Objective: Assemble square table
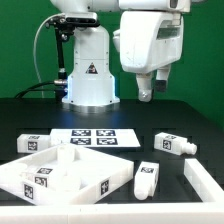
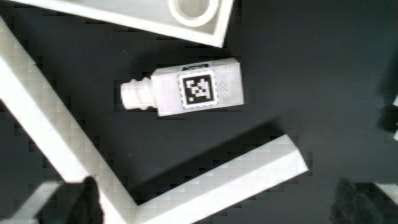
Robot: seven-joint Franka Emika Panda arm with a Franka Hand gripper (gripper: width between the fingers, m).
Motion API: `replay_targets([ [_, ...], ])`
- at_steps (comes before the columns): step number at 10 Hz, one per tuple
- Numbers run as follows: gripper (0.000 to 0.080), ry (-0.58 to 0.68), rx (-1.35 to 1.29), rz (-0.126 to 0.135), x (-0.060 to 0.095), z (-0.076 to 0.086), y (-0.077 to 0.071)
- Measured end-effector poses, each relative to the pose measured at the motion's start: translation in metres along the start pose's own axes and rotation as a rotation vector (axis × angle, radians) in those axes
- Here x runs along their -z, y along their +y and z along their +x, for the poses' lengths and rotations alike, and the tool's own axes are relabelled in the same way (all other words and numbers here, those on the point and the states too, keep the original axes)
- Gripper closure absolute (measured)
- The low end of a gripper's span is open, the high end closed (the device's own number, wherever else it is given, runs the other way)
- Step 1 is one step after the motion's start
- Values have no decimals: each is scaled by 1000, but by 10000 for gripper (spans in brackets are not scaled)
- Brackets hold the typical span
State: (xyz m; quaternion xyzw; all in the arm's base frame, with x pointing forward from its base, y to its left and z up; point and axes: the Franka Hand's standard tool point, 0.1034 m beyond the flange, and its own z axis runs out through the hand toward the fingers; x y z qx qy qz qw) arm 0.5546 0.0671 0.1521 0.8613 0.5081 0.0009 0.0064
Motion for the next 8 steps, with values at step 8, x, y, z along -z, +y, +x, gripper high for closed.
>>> replay_targets([
  [8, 150, -1, -1, 2, -1, 0, 0],
])
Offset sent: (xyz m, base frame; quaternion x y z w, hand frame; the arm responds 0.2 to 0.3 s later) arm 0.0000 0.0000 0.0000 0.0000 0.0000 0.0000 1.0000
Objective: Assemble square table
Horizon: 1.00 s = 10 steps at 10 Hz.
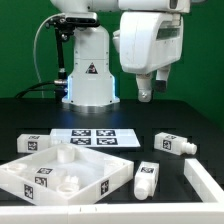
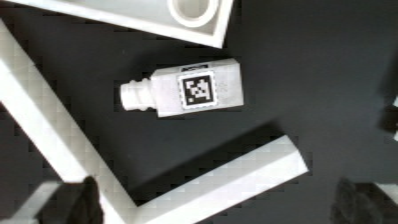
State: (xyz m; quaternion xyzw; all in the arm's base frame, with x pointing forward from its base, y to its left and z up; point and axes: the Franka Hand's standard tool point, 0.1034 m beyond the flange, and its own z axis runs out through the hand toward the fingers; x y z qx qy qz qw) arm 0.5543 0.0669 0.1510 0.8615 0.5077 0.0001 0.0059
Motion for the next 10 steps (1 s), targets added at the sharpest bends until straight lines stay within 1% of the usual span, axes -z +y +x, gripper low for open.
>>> replay_targets([
  [4, 150, -1, 0, 1, -1, 0, 0],
  [5, 150, 11, -53, -10, -4, 0, 2],
  [6, 150, 34, -151, -31, -15, 0, 6],
  [7, 150, 48, -169, -39, -22, 1, 9],
  [8, 150, 53, -168, -42, -29, 1, 12],
  [10, 150, 52, -168, -40, -29, 1, 11],
])
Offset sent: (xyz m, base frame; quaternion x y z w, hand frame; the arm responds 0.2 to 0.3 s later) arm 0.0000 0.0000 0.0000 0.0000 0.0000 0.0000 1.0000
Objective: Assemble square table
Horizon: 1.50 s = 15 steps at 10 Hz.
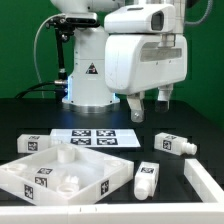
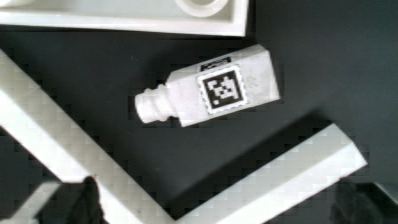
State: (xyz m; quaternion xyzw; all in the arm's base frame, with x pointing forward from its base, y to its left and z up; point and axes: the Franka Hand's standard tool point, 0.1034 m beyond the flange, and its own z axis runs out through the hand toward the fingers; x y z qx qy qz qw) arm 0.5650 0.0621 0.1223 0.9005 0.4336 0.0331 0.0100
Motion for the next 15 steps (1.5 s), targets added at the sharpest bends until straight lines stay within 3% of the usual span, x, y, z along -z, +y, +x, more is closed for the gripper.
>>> replay_targets([
  [3, 150, 2, -40, 8, -6, -1, 0],
  [6, 150, 21, -280, 38, -39, 8, 10],
  [7, 150, 21, -327, 74, -44, 1, 13],
  [11, 150, 17, -371, 82, -45, 0, 15],
  [13, 150, -12, -434, 115, -50, 8, 32],
  [15, 150, 5, -444, 105, -65, 18, 33],
])
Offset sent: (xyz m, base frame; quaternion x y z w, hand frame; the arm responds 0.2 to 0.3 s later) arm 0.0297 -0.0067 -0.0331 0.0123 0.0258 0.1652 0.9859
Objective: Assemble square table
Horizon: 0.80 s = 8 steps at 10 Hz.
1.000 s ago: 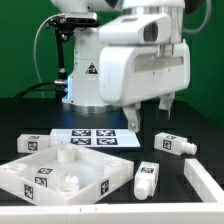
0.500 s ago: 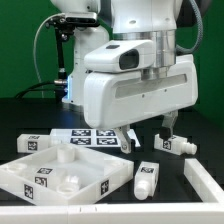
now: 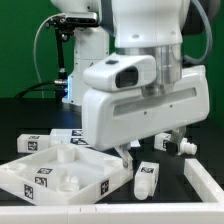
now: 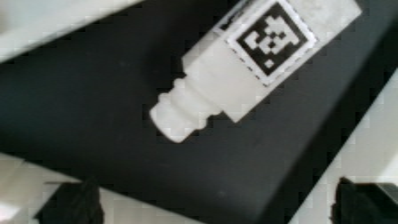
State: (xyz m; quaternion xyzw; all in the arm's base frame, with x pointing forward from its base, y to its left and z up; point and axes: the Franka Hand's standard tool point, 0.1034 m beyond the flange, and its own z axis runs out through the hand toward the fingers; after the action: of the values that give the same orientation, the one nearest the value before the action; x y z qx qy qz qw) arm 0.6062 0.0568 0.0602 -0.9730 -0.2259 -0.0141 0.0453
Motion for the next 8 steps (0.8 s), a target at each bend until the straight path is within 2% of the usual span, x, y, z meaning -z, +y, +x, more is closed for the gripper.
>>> replay_targets([
  [5, 150, -16, -18, 8, -20, -11, 5],
  [8, 150, -33, -19, 18, -34, -17, -3],
])
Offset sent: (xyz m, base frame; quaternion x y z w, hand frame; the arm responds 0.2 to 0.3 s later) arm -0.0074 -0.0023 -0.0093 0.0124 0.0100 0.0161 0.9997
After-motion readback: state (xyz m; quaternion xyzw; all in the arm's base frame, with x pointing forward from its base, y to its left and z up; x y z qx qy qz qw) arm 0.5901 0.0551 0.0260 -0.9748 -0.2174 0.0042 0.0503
